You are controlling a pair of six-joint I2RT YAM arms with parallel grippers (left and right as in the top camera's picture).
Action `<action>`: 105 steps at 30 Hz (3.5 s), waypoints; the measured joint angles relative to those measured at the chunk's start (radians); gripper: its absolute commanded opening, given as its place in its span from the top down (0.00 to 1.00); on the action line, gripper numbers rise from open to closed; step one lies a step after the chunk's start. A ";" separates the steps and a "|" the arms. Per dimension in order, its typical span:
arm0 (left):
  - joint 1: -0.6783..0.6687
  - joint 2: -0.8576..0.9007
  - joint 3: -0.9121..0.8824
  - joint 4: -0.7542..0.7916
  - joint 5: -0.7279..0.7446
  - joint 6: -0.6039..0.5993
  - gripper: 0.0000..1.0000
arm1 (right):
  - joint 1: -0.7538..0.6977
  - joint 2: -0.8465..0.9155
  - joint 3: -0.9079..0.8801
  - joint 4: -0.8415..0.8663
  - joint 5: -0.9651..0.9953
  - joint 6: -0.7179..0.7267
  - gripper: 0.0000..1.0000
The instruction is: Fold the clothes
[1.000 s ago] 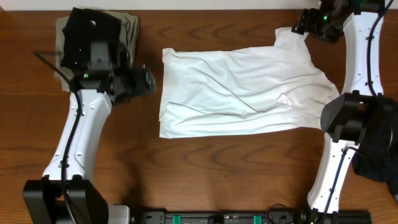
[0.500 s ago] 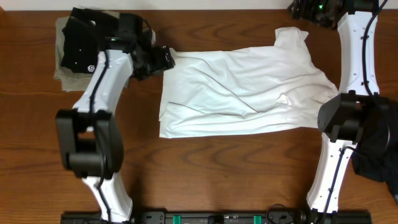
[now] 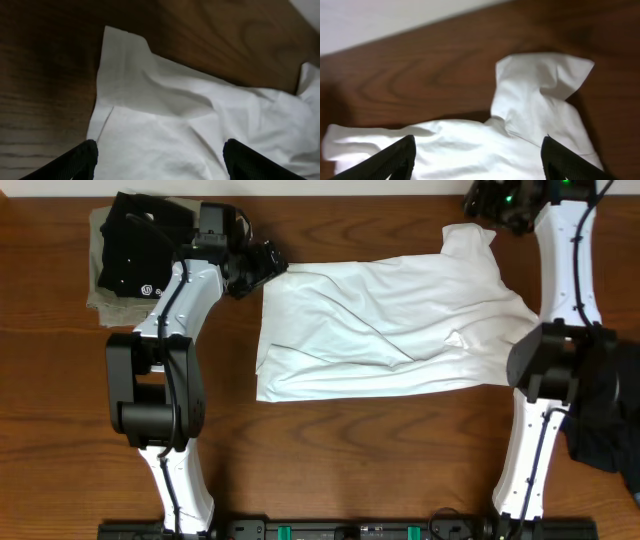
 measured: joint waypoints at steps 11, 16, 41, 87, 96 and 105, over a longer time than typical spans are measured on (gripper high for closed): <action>-0.027 0.044 0.000 0.018 0.035 -0.211 0.21 | -0.003 0.093 -0.001 0.166 -0.002 0.131 0.20; -0.053 0.050 0.000 0.027 0.053 -0.264 0.21 | -0.005 0.100 -0.001 0.231 -0.002 0.201 0.20; -0.063 0.050 0.000 0.059 -0.001 -0.405 0.21 | -0.101 0.227 0.000 0.129 0.061 0.257 0.23; -0.062 0.141 0.005 0.130 0.034 -0.463 0.20 | -0.098 0.227 0.000 0.233 0.161 0.405 0.34; -0.062 0.141 0.007 0.126 0.033 -0.460 0.21 | -0.098 0.229 0.000 0.246 0.161 0.449 0.36; -0.062 0.141 0.007 0.121 0.033 -0.460 0.21 | -0.098 0.253 0.001 0.241 0.153 0.474 0.41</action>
